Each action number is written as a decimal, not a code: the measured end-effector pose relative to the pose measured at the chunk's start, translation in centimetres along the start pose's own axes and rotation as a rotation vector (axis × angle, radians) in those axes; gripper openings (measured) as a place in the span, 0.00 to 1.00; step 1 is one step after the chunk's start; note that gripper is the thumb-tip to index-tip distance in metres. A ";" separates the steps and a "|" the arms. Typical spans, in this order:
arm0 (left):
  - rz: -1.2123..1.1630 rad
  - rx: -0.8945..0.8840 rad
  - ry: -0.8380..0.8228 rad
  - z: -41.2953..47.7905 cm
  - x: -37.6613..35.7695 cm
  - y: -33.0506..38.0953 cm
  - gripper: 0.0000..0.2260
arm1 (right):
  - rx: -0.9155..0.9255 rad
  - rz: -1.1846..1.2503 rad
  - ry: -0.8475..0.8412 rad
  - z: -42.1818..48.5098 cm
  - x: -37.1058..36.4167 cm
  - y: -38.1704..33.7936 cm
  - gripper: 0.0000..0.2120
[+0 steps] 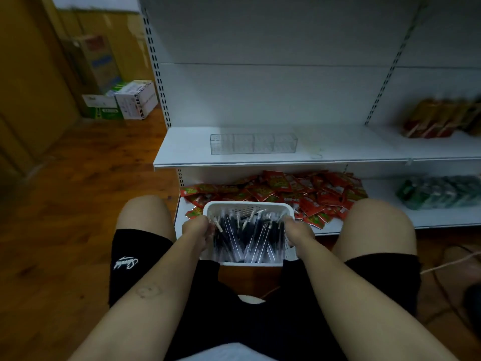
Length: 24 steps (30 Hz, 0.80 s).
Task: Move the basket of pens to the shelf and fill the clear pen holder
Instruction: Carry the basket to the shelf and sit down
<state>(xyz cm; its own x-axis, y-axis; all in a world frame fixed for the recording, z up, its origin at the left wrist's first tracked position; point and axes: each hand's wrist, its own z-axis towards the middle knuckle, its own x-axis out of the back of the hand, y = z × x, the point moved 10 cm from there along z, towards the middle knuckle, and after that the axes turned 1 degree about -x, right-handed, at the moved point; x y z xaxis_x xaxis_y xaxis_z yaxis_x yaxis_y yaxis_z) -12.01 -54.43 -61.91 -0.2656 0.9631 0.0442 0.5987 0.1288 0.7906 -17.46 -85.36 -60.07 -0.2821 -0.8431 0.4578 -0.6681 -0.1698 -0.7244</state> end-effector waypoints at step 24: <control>0.167 0.241 0.113 8.9 -1.9 -7.4 0.11 | -0.370 -0.013 -0.105 9.9 -7.0 8.9 0.18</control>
<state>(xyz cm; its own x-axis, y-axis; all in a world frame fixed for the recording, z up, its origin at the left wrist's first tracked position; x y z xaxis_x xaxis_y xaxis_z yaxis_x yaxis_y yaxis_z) -9.24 -55.09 -73.30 -0.2230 0.9450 0.2394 0.7994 0.0367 0.5997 -14.58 -86.03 -74.79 -0.2129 -0.8931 0.3962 -0.8800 -0.0010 -0.4750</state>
